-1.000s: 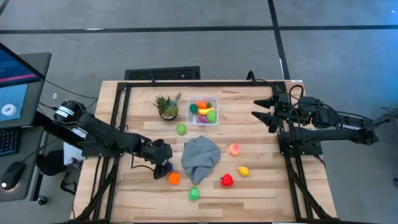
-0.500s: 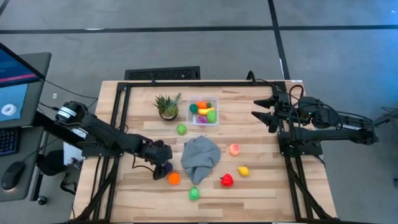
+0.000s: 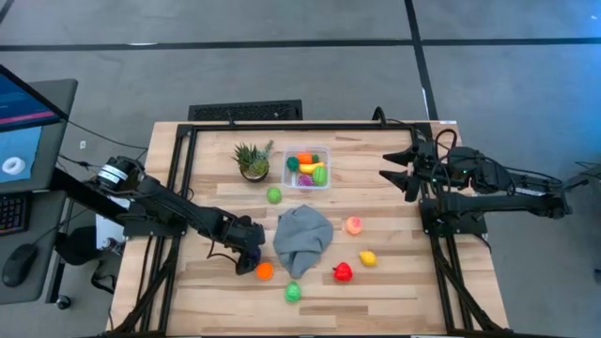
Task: Pick and placing Produce into tupperware
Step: Put the violet grapes into the transparent container
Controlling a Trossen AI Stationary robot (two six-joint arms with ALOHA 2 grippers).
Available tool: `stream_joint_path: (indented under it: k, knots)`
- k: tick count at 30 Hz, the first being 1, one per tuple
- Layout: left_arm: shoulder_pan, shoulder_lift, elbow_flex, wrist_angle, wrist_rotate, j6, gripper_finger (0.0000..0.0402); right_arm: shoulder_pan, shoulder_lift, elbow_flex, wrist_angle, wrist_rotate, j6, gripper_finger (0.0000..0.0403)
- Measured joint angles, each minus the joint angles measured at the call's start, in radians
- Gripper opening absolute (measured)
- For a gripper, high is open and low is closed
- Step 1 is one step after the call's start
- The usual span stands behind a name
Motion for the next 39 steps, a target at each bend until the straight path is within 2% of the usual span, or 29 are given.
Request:
stream_joint_path:
  k: [5, 13, 16, 25, 39]
  knots:
    - [0.0, 0.0, 0.0, -0.015, -0.022, -0.014, 0.0291, 0.0, 0.0, 0.0, 0.0, 0.0, 0.0, 0.0333]
    - [0.0, 0.0, 0.001, -0.044, -0.045, -0.046, 0.0224, 0.0, 0.0, 0.0, 0.0, 0.0, -0.01, 0.0333]
    - [0.005, 0.0, 0.001, -0.046, -0.044, -0.058, 0.021, 0.0, 0.0, 0.0, -0.001, 0.0, -0.014, 0.0333]
    - [0.016, 0.0, 0.001, -0.049, -0.037, -0.059, 0.0222, 0.0, 0.0, 0.0, -0.001, 0.0, -0.018, 0.0333]
    - [0.023, 0.003, 0.042, -0.111, -0.067, -0.056, 0.0211, 0.0, 0.0, 0.0, 0.0, 0.003, -0.018, 0.0333]
